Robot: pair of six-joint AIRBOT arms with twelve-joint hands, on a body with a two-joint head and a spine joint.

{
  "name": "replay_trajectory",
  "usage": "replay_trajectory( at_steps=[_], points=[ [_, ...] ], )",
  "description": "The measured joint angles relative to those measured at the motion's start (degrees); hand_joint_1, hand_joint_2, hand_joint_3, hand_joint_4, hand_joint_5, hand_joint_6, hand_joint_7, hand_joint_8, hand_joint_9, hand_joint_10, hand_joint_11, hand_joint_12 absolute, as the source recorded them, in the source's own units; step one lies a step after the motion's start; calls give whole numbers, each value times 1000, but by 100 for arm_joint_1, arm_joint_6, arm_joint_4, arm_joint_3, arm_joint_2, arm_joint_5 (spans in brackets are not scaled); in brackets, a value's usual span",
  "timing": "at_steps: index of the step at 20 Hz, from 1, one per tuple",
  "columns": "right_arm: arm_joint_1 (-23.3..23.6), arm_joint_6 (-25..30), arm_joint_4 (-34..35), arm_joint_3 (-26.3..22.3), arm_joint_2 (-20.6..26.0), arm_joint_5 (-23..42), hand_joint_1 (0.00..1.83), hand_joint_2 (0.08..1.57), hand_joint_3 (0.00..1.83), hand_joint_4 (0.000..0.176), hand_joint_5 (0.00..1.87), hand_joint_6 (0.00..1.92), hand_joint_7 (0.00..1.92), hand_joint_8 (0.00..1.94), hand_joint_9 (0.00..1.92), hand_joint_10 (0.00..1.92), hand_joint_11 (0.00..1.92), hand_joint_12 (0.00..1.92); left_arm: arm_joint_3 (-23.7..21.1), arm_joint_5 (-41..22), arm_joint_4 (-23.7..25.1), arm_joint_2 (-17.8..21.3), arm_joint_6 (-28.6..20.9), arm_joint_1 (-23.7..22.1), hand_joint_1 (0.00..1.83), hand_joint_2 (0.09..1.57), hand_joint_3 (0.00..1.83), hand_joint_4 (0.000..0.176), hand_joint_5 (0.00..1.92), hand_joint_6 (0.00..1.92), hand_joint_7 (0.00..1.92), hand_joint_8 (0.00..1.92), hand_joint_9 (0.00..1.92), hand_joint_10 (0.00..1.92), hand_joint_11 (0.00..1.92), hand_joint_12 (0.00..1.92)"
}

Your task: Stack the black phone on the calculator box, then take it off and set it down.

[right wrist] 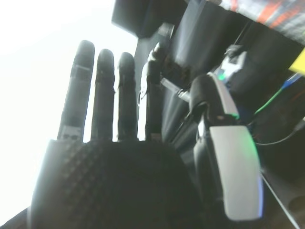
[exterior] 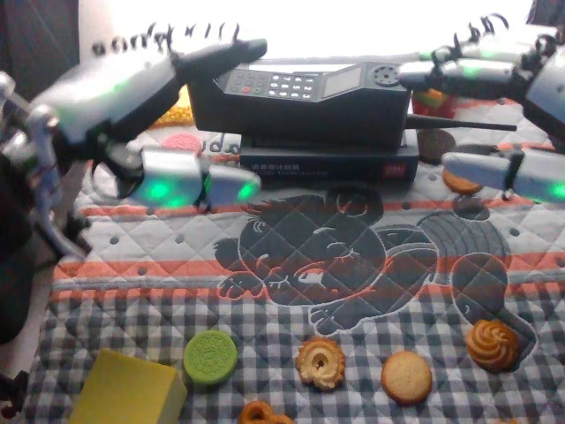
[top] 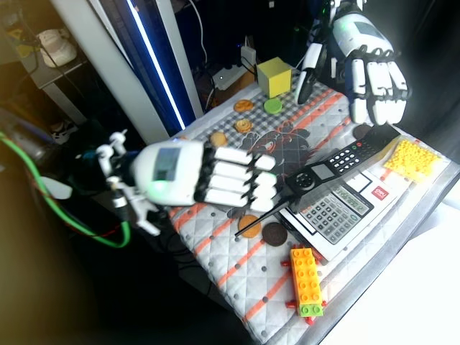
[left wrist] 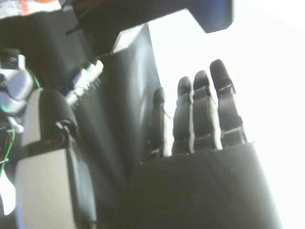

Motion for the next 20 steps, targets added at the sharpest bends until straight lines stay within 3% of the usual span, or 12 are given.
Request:
replay_trajectory(
  at_steps=[1, 8, 10, 11, 13, 14, 15, 16, 17, 18, 19, 20],
  points=[
    [83, 0, 13, 33, -46, -20, 557, 1146, 0, 113, 368, 0, 362, 2, 323, 2, 326, 0, -61, -114, 13, 68, -234, 138, 607, 933, 3, 117, 87, 0, 126, 10, 77, 4, 0, 60],
    [863, 2, 9, 588, -662, -660, 635, 1070, 0, 120, 309, 0, 290, 5, 266, 7, 268, 30, -752, -1241, -15, 562, -640, 1003, 741, 863, 0, 101, 120, 13, 101, 11, 46, 13, 76, 37],
    [1093, 0, 37, 872, -922, -1073, 614, 1021, 7, 139, 297, 8, 301, 28, 311, 4, 181, 432, -905, -1403, 33, 616, -638, 1215, 737, 868, 0, 114, 145, 18, 89, 6, 49, 11, 68, 38],
    [1191, -2, 42, 1023, -1064, -1322, 640, 998, 0, 137, 315, 1, 359, 3, 378, 1, 14, 1094, -933, -1517, -4, 616, -634, 1274, 742, 856, 0, 123, 161, 2, 93, 4, 78, 3, 7, 343],
    [1314, -2, 35, 1228, -1283, -1720, 641, 1003, 1, 156, 322, 1, 366, 1, 350, 6, 2, 1018, -935, -1639, -162, 616, -638, 1318, 754, 862, 3, 127, 150, 0, 86, 0, 86, 6, 1, 364],
    [1364, 2, 22, 1303, -1364, -1897, 668, 996, 0, 152, 350, 1, 451, 8, 485, 54, 0, 1320, -931, -1641, -197, 614, -638, 1318, 758, 884, 7, 120, 152, 1, 109, 4, 103, 7, 0, 380],
    [1397, -2, 15, 1384, -1438, -2050, 701, 1002, 0, 130, 371, 0, 572, 1, 521, 409, 122, 1536, -931, -1624, -197, 614, -638, 1318, 752, 891, 6, 128, 157, 2, 122, 5, 102, 4, 0, 329],
    [1397, -2, 24, 1432, -1486, -2131, 794, 998, 0, 94, 444, 2, 700, 5, 758, 233, 405, 1310, -931, -1613, -197, 610, -638, 1318, 783, 907, 6, 127, 144, 1, 113, 0, 78, 0, 0, 229],
    [1397, 0, 22, 1453, -1502, -2192, 915, 1017, 2, 29, 517, 5, 878, 27, 972, 352, 655, 1395, -931, -1598, -195, 608, -638, 1318, 797, 907, 4, 121, 143, 1, 107, 0, 67, 1, 0, 178],
    [1397, -4, 15, 1475, -1515, -2267, 1274, 1038, 15, 0, 650, 12, 1058, 638, 1122, 221, 519, 1210, -929, -1587, -212, 601, -638, 1322, 808, 910, 3, 119, 140, 0, 107, 0, 61, 0, 0, 134],
    [1397, 37, 70, 1515, -1532, -2304, 1352, 1107, 4, 0, 836, 859, 1011, 832, 930, 1014, 461, 1131, -929, -1572, -258, 579, -638, 1325, 783, 931, 7, 115, 129, 0, 117, 2, 62, 1, 0, 95],
    [1399, 50, 109, 1519, -1543, -2297, 1352, 1107, 4, 0, 836, 859, 1011, 832, 930, 1014, 461, 1131, -931, -1565, -260, 577, -640, 1340, 783, 931, 7, 115, 129, 0, 117, 2, 62, 1, 0, 95]
  ],
)
